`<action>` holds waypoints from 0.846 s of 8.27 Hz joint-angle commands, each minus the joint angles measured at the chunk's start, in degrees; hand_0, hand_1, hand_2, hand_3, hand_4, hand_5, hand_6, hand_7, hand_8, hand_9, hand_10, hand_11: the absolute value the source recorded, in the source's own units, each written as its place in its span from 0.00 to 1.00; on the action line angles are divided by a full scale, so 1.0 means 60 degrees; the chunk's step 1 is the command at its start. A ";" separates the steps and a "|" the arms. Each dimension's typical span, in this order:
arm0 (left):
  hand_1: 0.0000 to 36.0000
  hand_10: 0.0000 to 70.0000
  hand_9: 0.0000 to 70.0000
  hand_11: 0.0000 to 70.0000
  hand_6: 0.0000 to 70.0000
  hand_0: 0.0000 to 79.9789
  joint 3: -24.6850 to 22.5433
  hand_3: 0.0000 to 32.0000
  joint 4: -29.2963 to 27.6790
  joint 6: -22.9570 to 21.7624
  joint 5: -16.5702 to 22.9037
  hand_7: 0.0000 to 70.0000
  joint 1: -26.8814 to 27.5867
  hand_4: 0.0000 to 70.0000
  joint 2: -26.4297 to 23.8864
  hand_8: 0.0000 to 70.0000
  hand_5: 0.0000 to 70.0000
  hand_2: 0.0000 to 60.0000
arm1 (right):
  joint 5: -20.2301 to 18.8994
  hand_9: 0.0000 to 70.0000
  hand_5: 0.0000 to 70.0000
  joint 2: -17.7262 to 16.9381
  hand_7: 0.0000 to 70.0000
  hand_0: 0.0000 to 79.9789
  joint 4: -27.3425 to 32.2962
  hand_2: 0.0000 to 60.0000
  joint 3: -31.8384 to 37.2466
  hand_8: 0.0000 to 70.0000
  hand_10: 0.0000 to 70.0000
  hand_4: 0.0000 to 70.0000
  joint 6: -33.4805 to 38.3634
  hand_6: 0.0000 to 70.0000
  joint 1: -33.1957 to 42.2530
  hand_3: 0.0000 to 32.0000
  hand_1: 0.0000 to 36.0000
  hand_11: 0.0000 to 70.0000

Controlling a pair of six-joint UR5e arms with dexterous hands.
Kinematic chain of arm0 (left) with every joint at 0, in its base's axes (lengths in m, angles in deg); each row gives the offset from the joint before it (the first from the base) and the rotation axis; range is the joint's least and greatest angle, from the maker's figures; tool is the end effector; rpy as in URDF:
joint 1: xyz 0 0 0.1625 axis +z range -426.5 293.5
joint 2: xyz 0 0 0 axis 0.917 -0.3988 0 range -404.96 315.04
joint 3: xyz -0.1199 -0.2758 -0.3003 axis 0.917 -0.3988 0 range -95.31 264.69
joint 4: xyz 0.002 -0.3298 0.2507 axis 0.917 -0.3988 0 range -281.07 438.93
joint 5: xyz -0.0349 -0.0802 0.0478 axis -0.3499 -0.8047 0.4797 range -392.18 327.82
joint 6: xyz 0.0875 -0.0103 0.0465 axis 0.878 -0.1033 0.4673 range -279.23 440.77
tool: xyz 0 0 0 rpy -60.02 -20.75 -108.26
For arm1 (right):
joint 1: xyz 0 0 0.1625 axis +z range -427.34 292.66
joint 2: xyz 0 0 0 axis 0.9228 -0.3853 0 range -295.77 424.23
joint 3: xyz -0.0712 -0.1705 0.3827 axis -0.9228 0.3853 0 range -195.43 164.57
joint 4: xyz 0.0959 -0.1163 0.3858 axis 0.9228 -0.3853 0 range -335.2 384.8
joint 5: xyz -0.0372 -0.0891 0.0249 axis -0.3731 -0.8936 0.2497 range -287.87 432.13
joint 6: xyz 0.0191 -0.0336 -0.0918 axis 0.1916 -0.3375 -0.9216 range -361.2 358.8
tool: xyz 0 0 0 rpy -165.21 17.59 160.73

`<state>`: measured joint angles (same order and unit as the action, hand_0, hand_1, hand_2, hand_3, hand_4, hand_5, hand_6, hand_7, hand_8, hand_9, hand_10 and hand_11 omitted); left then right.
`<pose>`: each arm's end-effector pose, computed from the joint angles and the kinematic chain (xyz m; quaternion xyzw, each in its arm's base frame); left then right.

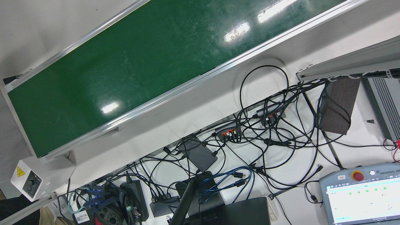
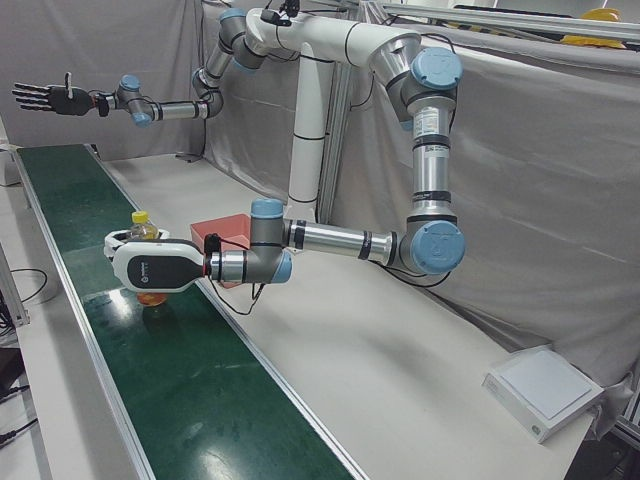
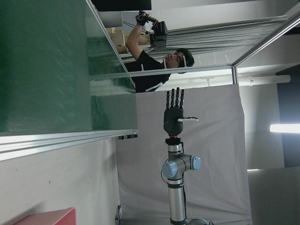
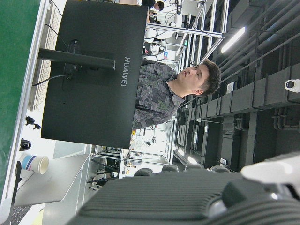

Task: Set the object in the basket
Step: 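Close the left hand fingers around the juice bottle and lift it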

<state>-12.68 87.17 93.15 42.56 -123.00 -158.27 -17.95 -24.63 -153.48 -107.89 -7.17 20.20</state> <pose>0.2158 -0.6154 0.4081 -0.0784 0.8234 -0.5505 0.1132 0.1112 -0.5135 0.6528 0.0222 -0.7389 0.6716 0.0501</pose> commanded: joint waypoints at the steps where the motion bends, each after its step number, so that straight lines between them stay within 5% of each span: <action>1: 0.89 1.00 1.00 1.00 1.00 0.76 -0.1435 0.00 0.1291 0.0076 0.0096 1.00 0.0027 1.00 0.0047 1.00 1.00 1.00 | 0.0000 0.00 0.00 0.0000 0.00 0.00 0.0005 0.00 0.0000 0.00 0.00 0.00 0.0000 0.00 0.0000 0.00 0.00 0.00; 4: 0.84 1.00 1.00 1.00 1.00 0.77 -0.2518 0.00 0.1920 0.0760 0.0651 1.00 0.0494 1.00 0.0120 1.00 1.00 1.00 | 0.0000 0.00 0.00 0.0000 0.00 0.00 0.0005 0.00 0.0000 0.00 0.00 0.00 0.0000 0.00 0.0000 0.00 0.00 0.00; 7: 0.79 1.00 1.00 1.00 1.00 0.78 -0.4054 0.00 0.2842 0.1596 0.0712 1.00 0.1869 1.00 0.0179 1.00 1.00 1.00 | 0.0000 0.00 0.00 0.0000 0.00 0.00 -0.0009 0.00 0.0000 0.00 0.00 0.00 0.0000 0.00 0.0000 0.00 0.00 0.00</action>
<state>-30.37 100.17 99.12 46.48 -117.13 -157.32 -17.95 -24.63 -153.48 -107.90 -7.18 20.20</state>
